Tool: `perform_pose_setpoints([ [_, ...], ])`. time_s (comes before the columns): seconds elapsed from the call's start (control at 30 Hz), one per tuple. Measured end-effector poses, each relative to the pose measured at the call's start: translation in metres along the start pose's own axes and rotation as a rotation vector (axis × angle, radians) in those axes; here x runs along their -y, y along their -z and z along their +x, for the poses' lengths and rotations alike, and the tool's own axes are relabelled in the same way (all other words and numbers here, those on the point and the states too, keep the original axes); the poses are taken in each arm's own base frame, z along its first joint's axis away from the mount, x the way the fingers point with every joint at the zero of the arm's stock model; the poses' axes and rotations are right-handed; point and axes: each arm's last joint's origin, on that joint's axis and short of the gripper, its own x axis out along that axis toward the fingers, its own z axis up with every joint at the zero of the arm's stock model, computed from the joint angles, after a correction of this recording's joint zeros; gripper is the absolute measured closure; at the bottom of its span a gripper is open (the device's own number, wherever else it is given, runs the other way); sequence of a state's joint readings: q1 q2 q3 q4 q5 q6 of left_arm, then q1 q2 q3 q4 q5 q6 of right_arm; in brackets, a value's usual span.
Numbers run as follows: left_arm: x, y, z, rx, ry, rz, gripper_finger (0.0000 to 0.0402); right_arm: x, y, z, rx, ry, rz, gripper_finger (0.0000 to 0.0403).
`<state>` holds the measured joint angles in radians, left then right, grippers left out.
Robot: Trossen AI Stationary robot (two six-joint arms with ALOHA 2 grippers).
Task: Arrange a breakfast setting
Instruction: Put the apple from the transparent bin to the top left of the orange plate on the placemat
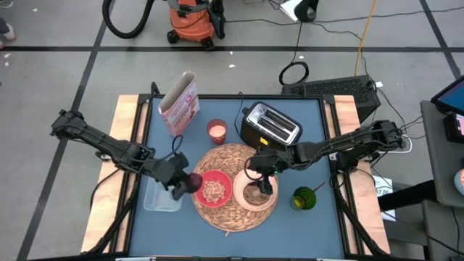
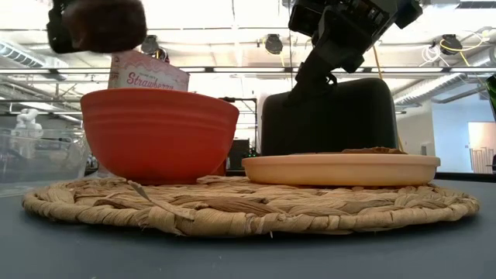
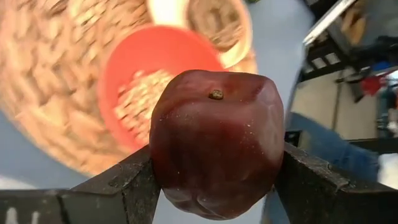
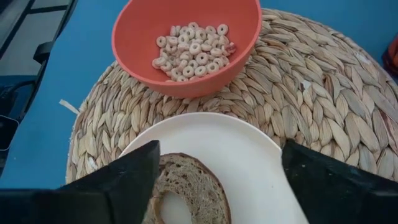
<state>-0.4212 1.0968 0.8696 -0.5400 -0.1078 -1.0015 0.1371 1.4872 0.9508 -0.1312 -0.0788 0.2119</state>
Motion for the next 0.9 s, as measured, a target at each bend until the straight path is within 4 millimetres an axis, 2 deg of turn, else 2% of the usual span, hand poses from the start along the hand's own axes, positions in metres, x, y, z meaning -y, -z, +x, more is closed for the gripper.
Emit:
perform_pose_setpoints([
  [0.17, 0.006, -0.005, 0.001, 0.051, 0.057, 0.028, 0.0135, -0.001, -0.002, 0.000, 0.024, -0.005, 0.003, 0.0026],
  [0.27, 0.008, -0.006, 0.000, 0.063, 0.073, 0.050, 0.0135, -0.003, -0.011, -0.001, 0.117, -0.024, -0.069, 0.0009],
  [0.57, 0.017, -0.011, -0.001, 0.119, 0.168, 0.088, 0.0135, -0.013, -0.048, -0.014, 0.547, -0.021, -0.481, 0.0006],
  [0.67, 0.019, -0.014, -0.002, 0.142, 0.191, 0.087, 0.0135, -0.016, -0.056, -0.020, 0.655, -0.133, -0.579, 0.0006],
  [0.77, 0.020, -0.018, -0.002, 0.170, 0.214, 0.076, 0.0135, -0.016, -0.058, -0.023, 0.689, -0.225, -0.588, 0.0007],
  [0.9, 0.022, -0.025, 0.003, 0.205, 0.245, 0.062, 0.0135, -0.009, -0.061, -0.024, 0.679, -0.218, -0.542, 0.0007],
])
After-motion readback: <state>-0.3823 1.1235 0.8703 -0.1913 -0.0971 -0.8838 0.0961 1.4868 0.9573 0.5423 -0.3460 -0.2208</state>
